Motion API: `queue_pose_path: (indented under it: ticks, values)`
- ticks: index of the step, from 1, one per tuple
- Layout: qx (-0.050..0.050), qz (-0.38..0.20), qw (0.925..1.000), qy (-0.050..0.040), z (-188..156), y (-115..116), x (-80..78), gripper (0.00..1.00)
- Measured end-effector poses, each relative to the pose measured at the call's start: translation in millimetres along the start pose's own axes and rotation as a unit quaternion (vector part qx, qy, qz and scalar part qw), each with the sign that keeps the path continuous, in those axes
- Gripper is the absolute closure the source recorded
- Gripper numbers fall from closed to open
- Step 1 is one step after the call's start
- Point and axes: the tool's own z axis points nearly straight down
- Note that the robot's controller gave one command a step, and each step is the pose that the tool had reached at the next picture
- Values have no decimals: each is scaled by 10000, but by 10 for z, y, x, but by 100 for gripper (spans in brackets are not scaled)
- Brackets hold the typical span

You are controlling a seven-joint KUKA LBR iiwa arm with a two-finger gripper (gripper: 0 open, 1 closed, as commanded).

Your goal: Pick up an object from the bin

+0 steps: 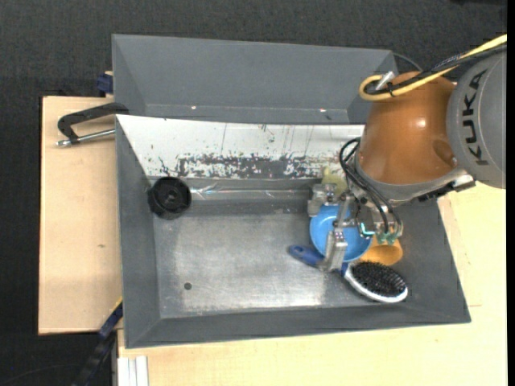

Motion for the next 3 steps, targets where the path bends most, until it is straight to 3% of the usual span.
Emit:
queue_pose_path:
  ticks: [1,2,3]
  values:
    - [14,77,10000,-55,208,-573,-302,0]
    - [33,-3372,9414,-65,1082,-353,-502,0]
    - [4,-2845,9586,-88,614,-1104,-450,0]
